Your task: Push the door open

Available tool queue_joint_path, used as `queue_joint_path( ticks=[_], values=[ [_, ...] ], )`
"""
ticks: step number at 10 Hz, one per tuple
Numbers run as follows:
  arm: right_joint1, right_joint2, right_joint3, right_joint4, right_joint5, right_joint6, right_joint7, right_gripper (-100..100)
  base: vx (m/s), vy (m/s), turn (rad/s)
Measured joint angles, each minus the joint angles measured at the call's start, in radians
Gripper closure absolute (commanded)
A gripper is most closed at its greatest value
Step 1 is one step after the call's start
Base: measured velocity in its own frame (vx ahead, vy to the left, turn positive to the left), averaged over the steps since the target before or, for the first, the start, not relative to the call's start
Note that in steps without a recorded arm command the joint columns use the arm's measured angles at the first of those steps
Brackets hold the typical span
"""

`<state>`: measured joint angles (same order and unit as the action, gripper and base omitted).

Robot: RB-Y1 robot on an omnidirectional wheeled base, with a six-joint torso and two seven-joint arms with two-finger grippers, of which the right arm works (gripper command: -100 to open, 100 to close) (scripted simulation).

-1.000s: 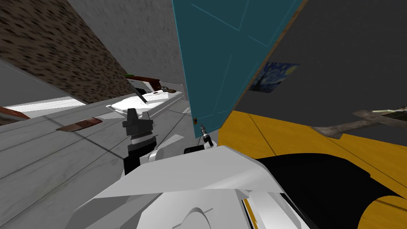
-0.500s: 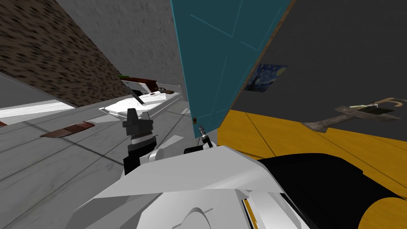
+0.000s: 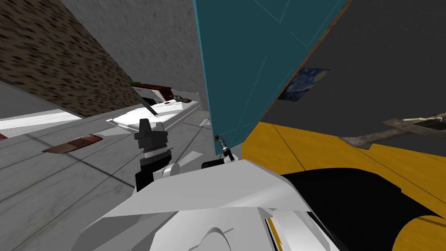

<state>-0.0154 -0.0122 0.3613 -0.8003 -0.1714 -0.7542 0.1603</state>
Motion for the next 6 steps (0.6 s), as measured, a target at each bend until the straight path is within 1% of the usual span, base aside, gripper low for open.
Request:
queue_joint_path(
  ticks=[1,2,4,6],
  values=[
    [-0.003,0.017,-0.004,0.002,0.000,0.000,0.001,-100,0.086,0.050,-0.016],
    [-0.002,0.019,-0.004,0.002,0.000,-0.001,0.001,100,-0.017,-0.006,0.004],
    [-0.006,0.018,-0.005,-0.001,-0.001,-0.002,0.001,100,-0.028,-0.019,0.012],
    [-0.003,0.018,-0.002,0.002,0.000,0.001,0.001,100,-0.014,-0.005,-0.003]
  ],
)
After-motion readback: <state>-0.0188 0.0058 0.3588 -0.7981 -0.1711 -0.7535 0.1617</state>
